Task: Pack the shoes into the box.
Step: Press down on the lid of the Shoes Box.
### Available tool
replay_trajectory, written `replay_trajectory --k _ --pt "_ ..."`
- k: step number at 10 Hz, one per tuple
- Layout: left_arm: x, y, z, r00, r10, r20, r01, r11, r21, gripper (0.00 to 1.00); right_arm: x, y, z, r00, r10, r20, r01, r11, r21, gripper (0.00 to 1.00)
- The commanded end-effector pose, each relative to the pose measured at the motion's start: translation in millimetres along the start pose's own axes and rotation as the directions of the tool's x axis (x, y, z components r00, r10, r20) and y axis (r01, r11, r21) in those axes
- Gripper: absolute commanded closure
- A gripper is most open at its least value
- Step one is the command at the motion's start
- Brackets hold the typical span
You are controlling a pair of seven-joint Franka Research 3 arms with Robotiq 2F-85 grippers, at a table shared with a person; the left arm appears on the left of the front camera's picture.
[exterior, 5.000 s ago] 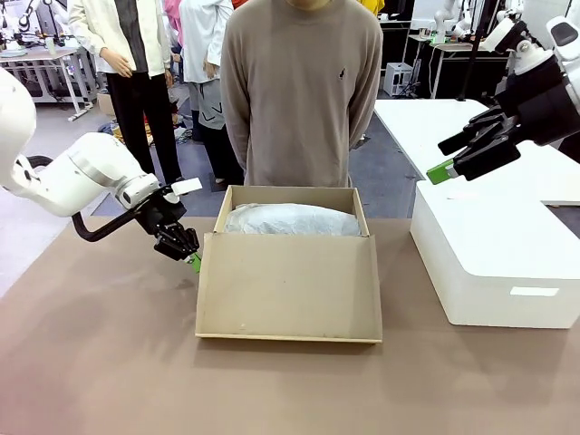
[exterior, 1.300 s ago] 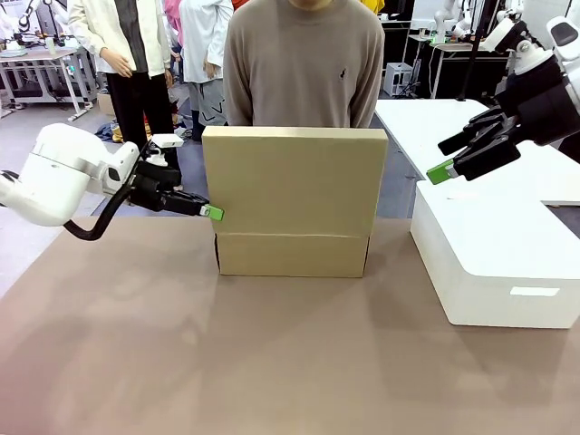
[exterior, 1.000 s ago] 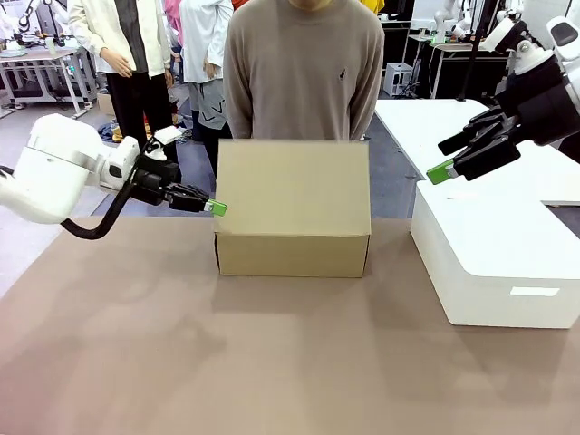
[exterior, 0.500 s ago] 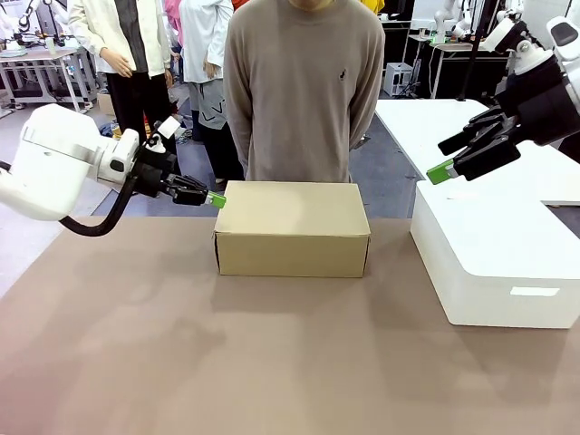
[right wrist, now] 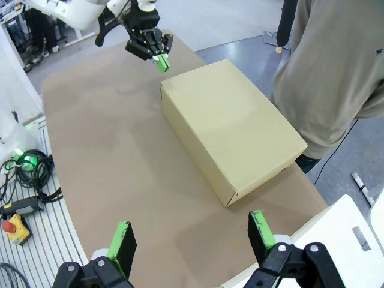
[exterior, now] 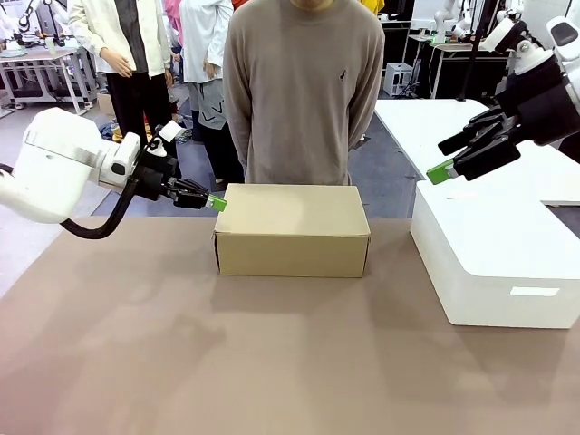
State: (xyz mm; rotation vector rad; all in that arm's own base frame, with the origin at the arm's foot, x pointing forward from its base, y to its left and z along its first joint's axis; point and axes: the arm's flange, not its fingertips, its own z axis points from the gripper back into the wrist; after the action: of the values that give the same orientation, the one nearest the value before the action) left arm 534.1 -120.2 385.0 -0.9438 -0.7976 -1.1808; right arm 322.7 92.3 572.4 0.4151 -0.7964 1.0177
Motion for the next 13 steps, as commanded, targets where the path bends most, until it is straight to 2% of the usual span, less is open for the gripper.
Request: replay_trajectory --k 1,5,6,8,9,11,13 --pt "2.0 -0.2 1.0 1.0 -0.003 0.006 0.003 1.0 -0.009 1.0 0.8 -2.0 -0.8 1.0 0.007 0.02 -0.007 1.0 0.014 0.0" --pt "0.1 0.0 0.0 1.0 0.0 0.0 0.0 1.0 0.0 1.0 0.8 -2.0 -0.8 1.0 0.007 0.02 -0.007 1.0 0.014 0.0" --pt "11.7 -13.2 2.9 0.995 -0.063 -0.074 0.068 0.995 0.073 1.0 0.8 -2.0 -0.8 1.0 0.007 0.02 -0.007 1.0 0.014 0.0" --pt "31.9 -31.4 10.0 0.973 -0.082 -0.216 0.112 0.985 0.132 0.96 0.8 -2.0 -0.8 1.0 0.007 0.02 -0.007 1.0 0.014 0.0" --pt "42.6 -39.1 14.9 0.967 -0.061 -0.249 0.109 0.976 0.186 0.77 0.0 0.0 0.0 1.0 0.0 0.0 0.0 1.0 0.0 0.0" --pt "60.2 -56.0 22.6 0.964 -0.014 -0.264 0.094 0.951 0.294 0.39 24.2 -12.3 -13.3 0.997 -0.073 -0.026 0.072 0.997 -0.028 0.0" --pt "78.6 -75.8 33.1 0.966 0.015 -0.257 0.074 0.94 0.333 0.0 50.5 -22.2 -32.2 0.993 -0.099 -0.06 0.095 0.993 -0.064 0.0"
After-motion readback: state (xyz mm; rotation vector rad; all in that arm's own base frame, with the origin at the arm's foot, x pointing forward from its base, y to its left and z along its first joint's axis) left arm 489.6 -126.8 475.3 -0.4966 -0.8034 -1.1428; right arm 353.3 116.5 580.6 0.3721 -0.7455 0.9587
